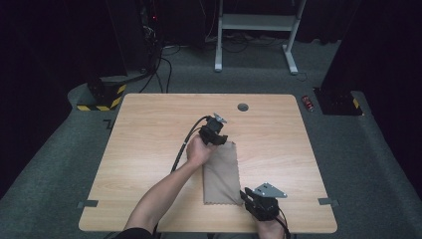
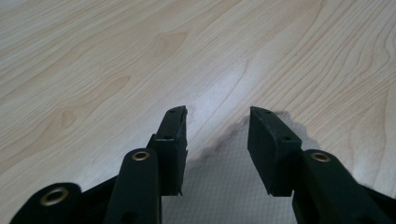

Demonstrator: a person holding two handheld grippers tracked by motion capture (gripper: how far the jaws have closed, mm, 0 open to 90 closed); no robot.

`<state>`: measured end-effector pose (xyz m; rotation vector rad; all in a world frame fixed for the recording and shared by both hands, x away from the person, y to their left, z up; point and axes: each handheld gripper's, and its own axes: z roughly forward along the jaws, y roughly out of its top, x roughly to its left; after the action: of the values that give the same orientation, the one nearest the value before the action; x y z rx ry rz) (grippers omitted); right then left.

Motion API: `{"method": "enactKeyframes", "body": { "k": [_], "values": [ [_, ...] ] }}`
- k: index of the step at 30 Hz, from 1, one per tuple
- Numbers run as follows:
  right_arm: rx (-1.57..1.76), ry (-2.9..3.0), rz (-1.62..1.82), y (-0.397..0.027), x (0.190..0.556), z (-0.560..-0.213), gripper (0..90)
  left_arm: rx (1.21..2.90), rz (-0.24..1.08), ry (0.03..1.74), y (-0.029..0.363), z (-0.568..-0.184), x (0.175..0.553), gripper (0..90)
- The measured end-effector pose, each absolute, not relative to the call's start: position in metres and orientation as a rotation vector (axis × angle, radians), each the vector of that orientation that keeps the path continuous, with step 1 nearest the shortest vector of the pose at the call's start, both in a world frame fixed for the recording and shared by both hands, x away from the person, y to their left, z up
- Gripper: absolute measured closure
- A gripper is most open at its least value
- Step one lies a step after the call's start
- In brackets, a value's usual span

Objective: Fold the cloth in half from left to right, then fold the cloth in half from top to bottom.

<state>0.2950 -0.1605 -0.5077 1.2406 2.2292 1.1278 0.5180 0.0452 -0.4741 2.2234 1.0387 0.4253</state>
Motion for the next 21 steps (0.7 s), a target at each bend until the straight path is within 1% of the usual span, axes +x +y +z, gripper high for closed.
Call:
{"method": "enactKeyframes", "body": {
  "k": [8,12,14,18,21],
  "values": [
    [1.165,2.319,1.07,-0.148,0.31,-0.515,70.0,2.236,0.446,1.091,0.071,-0.493,0.502,55.8],
    [1.143,2.354,1.024,-0.145,0.311,-0.52,69.3,2.26,0.487,1.105,0.08,-0.501,0.5,55.7],
    [1.139,2.358,1.021,-0.147,0.311,-0.521,69.0,2.286,0.537,1.104,0.085,-0.505,0.502,55.7],
    [1.144,2.368,1.007,-0.149,0.313,-0.519,68.7,2.267,0.554,1.148,0.094,-0.505,0.506,54.5],
    [1.135,2.376,0.995,-0.149,0.316,-0.518,68.8,2.243,0.534,1.175,0.1,-0.502,0.505,53.8]
  ]
}}
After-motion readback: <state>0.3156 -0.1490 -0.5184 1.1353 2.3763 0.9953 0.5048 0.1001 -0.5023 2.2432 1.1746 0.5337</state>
